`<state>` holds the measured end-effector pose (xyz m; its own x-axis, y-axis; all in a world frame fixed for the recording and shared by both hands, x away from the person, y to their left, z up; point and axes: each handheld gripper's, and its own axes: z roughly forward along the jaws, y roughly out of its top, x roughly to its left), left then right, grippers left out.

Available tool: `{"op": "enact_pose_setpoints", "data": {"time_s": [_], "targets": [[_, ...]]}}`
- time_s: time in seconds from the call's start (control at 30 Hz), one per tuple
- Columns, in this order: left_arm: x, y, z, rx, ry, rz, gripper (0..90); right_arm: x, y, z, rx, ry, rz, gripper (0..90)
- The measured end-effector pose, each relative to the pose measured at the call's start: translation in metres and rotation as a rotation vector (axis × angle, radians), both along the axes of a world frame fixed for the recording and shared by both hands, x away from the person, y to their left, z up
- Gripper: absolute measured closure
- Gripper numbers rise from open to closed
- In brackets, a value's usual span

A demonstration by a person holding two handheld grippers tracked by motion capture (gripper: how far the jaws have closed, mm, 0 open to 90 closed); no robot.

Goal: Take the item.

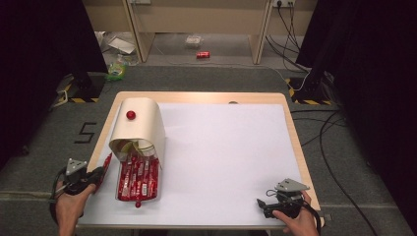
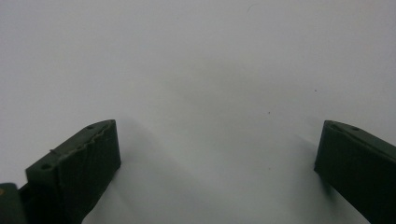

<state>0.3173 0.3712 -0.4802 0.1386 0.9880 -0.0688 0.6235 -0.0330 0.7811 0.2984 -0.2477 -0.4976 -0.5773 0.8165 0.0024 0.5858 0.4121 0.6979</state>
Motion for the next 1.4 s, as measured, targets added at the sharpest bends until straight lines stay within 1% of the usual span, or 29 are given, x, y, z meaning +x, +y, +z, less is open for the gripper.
{"op": "enact_pose_setpoints", "data": {"time_s": [0.2, 0.33, 0.43, 0.53, 0.77, 0.9, 0.93, 1.03, 1.17, 1.27, 1.3, 1.4], "targets": [[0.005, -0.004, -0.003, 0.008, 0.009, 0.003, 86.5, 0.0, 0.0, 0.0, 0.0, -0.001, 0.001, 0.4], [0.007, -0.005, -0.005, 0.005, 0.016, 0.011, 85.6, 0.0, 0.0, 0.0, 0.0, -0.001, 0.001, 0.4], [0.008, -0.006, -0.006, -0.006, 0.007, 0.007, 82.8, 0.0, 0.0, 0.0, 0.0, 0.0, 0.0, 0.4], [0.006, -0.007, -0.003, -0.016, -0.005, 0.006, 79.7, 0.0, 0.0, 0.0, 0.0, 0.0, 0.0, 0.4], [0.0, -0.008, 0.003, -0.026, -0.028, -0.007, 63.5, 0.0, 0.0, 0.0, 0.0, -0.001, 0.001, 0.4], [-0.004, -0.01, 0.006, -0.027, -0.049, -0.033, 51.8, 0.0, 0.0, 0.0, 0.0, 0.0, 0.0, 0.4], [-0.006, -0.01, 0.006, -0.029, -0.049, -0.039, 49.0, 0.0, 0.0, 0.0, 0.0, 0.0, 0.0, 0.4], [-0.008, -0.01, 0.007, -0.03, -0.052, -0.034, 43.1, 0.0, 0.0, 0.0, 0.0, -0.001, 0.001, 0.4], [-0.012, -0.01, 0.008, -0.043, -0.062, -0.053, 36.9, 0.0, 0.0, 0.0, 0.0, -0.001, 0.001, 0.4], [-0.016, -0.011, 0.009, -0.039, -0.063, -0.045, 33.9, 0.0, 0.0, 0.0, 0.0, -0.002, 0.001, 0.4], [-0.016, -0.011, 0.008, -0.035, -0.063, -0.042, 30.7, 0.0, 0.0, 0.0, 0.0, -0.002, 0.002, 0.4], [-0.019, -0.012, 0.007, -0.031, -0.067, -0.036, 28.4, 0.0, 0.0, 0.0, -0.001, -0.002, 0.002, 0.4]]}}
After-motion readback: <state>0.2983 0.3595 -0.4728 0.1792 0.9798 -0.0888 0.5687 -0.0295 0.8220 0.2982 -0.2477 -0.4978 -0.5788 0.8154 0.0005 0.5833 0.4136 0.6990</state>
